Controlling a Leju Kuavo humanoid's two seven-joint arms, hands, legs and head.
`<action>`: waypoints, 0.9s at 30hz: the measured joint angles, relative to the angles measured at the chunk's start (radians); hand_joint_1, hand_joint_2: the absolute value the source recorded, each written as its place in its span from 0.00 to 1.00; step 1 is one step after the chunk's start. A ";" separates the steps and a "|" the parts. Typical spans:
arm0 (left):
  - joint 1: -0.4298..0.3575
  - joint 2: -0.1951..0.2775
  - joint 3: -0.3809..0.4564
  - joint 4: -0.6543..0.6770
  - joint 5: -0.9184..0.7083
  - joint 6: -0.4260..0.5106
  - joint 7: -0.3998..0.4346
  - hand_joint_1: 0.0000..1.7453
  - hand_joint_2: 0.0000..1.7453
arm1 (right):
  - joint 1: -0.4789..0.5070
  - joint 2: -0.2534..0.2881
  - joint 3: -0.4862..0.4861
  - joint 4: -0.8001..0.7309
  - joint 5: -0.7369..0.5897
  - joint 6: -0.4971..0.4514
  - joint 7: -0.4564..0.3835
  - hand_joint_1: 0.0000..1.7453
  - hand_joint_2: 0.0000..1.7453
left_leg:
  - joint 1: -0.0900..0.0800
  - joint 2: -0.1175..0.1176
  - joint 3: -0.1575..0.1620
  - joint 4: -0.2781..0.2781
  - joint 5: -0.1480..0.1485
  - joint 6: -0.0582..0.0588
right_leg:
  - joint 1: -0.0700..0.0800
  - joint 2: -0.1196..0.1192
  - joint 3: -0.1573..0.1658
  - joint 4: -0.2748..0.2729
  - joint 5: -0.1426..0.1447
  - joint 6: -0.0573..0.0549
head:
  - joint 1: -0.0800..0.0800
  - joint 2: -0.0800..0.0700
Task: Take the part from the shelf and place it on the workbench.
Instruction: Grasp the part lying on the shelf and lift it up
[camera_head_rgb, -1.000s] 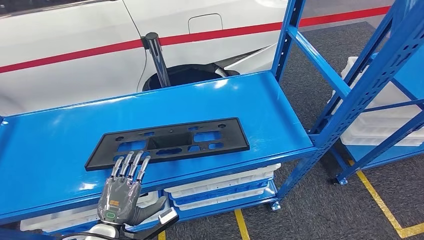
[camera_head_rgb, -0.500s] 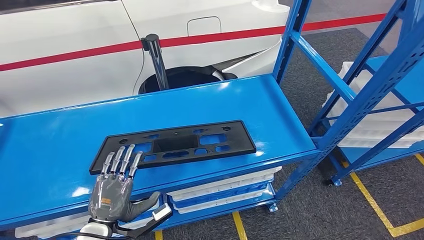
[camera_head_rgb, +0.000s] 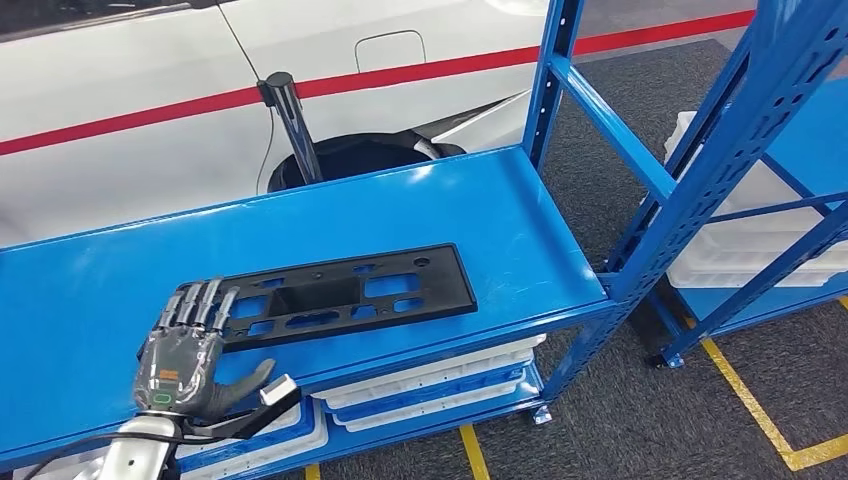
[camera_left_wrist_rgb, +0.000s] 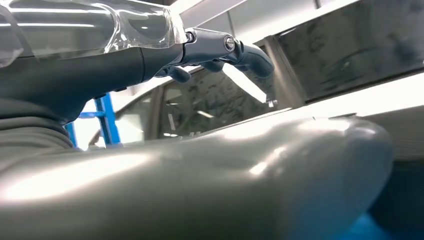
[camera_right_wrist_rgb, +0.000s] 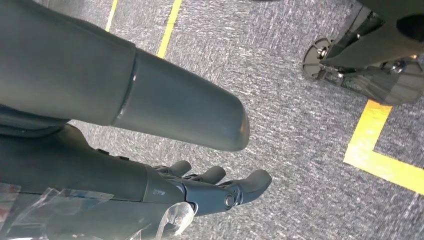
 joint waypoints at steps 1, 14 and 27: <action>-0.010 0.009 0.006 0.008 0.006 -0.016 -0.006 0.00 1.00 | -0.001 0.000 0.002 0.000 0.004 0.003 0.002 0.00 0.00 | -0.001 0.000 -0.036 0.075 -0.030 -0.001 | 0.002 0.000 0.000 0.000 0.000 -0.003 | -0.001 0.000; -0.108 0.057 0.016 0.087 0.116 -0.098 -0.053 0.00 1.00 | -0.021 0.006 0.021 0.000 0.011 0.009 0.000 0.00 0.00 | -0.024 0.001 0.044 -0.140 0.101 0.060 | 0.022 0.006 -0.016 0.052 -0.040 0.021 | -0.001 0.000; -0.130 0.048 -0.009 0.116 0.120 -0.060 -0.071 0.00 1.00 | -0.017 0.010 0.024 0.000 0.020 0.012 0.008 0.00 0.00 | -0.032 0.003 0.053 -0.138 0.090 0.042 | 0.019 -0.002 0.009 -0.014 0.007 0.004 | 0.002 0.000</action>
